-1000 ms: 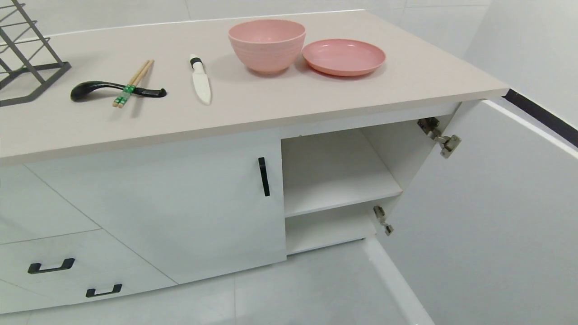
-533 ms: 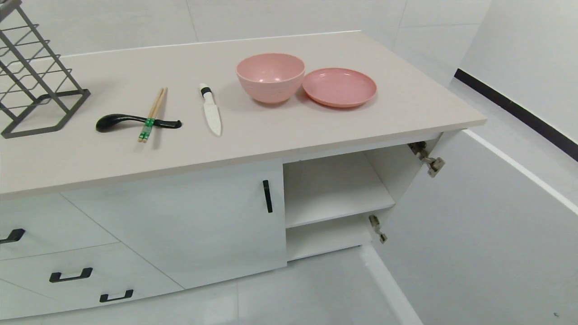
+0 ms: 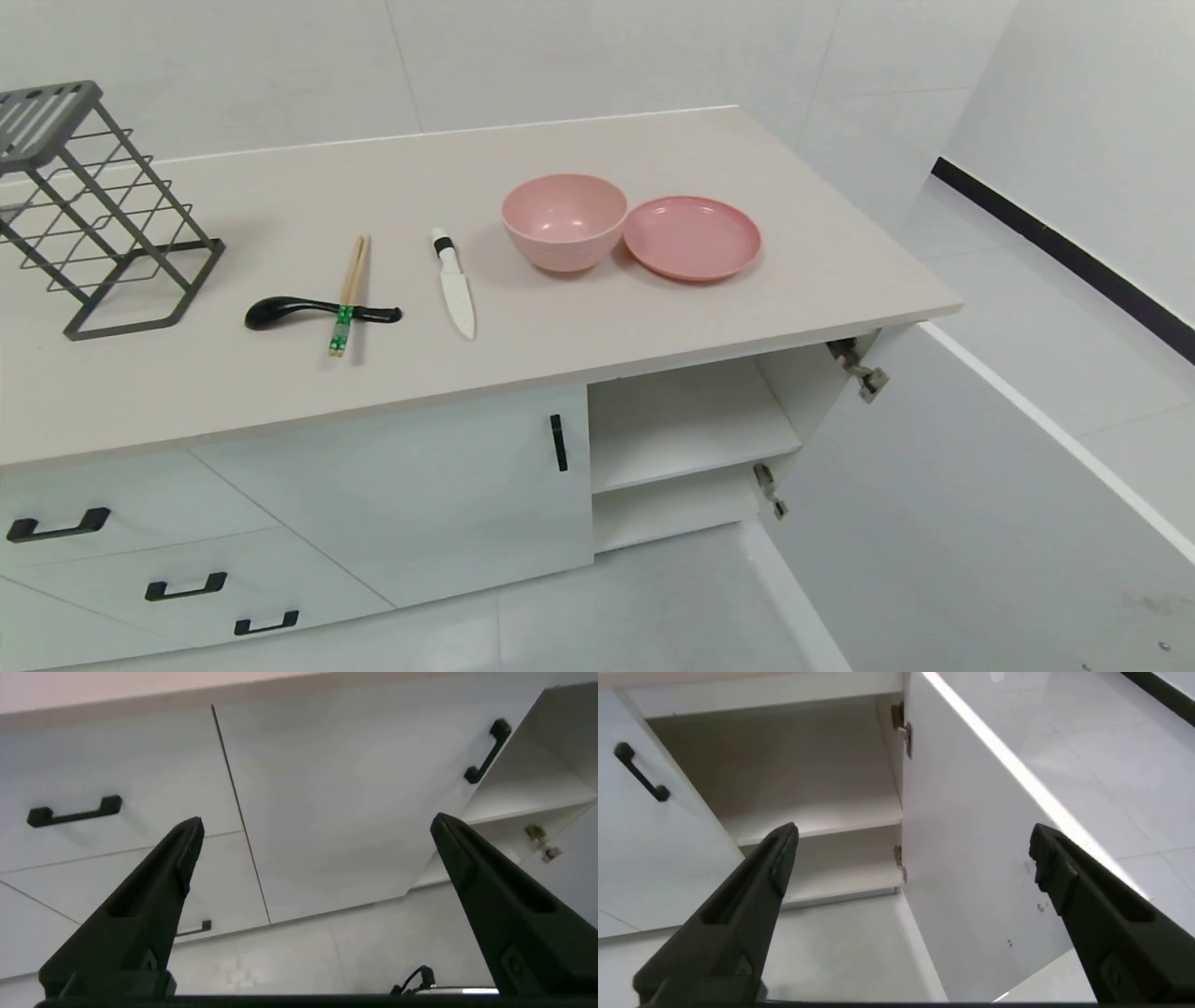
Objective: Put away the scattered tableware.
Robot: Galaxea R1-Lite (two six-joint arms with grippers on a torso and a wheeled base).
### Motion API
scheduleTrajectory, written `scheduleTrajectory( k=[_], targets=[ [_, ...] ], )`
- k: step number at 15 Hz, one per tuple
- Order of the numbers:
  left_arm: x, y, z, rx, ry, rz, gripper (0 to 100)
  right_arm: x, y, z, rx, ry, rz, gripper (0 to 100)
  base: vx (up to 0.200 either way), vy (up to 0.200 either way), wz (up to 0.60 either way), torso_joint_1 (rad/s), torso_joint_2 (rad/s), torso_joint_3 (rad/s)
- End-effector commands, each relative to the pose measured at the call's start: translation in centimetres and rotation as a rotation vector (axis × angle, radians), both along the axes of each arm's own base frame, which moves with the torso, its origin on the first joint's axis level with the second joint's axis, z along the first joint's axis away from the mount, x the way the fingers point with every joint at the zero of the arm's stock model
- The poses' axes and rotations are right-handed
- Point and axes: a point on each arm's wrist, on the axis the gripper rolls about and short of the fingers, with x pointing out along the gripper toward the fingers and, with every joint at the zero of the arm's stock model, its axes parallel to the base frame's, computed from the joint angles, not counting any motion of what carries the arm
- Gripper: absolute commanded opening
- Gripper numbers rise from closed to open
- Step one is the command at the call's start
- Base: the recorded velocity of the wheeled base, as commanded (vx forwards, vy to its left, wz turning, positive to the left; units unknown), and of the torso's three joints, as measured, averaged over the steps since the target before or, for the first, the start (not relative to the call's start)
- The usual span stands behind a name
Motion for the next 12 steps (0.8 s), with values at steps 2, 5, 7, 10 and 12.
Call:
scheduleTrajectory(
  k=[2,5,7,10,12],
  targets=[
    [0.00,0.00,0.04,-0.001,-0.001,0.000,100,0.01,0.00,0.01,0.000,0.001,0.001,100,0.000,0.000,0.00,0.241,-0.53,-0.291],
    [0.00,0.00,0.04,-0.001,-0.001,-0.002,100,0.01,0.00,0.01,-0.002,0.001,0.001,100,0.200,0.200,0.00,0.198,-0.45,-0.233],
    [0.00,-0.01,0.02,-0.003,0.000,-0.006,100,0.01,0.00,0.01,-0.002,0.001,0.001,100,0.100,0.100,0.00,0.071,-0.11,-0.078],
    [0.02,-0.02,-0.02,0.000,0.002,-0.008,100,0.01,0.00,0.01,0.000,0.001,0.001,100,0.000,0.000,0.00,0.000,0.00,0.000],
    [0.00,-0.01,0.02,-0.001,0.000,-0.005,100,0.01,0.00,0.01,-0.002,0.001,0.001,100,0.000,0.000,0.00,0.000,0.00,0.000]
  ],
)
